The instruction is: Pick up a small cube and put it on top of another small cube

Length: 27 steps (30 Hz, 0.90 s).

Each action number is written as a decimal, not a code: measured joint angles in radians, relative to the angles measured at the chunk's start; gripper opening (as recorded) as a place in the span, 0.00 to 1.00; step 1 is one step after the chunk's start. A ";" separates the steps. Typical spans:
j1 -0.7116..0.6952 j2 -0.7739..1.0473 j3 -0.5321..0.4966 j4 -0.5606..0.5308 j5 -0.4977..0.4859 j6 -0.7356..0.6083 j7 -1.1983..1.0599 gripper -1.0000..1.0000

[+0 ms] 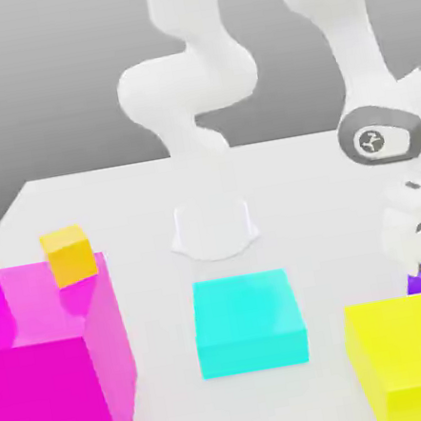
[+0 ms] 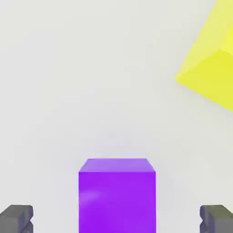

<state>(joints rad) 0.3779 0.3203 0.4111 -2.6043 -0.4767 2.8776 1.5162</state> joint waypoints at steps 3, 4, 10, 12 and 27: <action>0.079 0.073 -0.099 0.022 -0.094 0.049 0.072 0.00; 0.079 0.073 -0.099 0.022 -0.094 0.049 0.072 0.00; 0.084 0.077 -0.104 0.024 -0.100 0.053 0.077 0.00; 0.043 0.040 -0.054 0.012 -0.052 0.028 0.040 0.00; -0.454 -0.404 -0.110 0.041 0.287 -0.430 -0.092 0.00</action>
<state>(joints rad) -0.0759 -0.0832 0.3016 -2.5631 -0.1895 2.4475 1.4245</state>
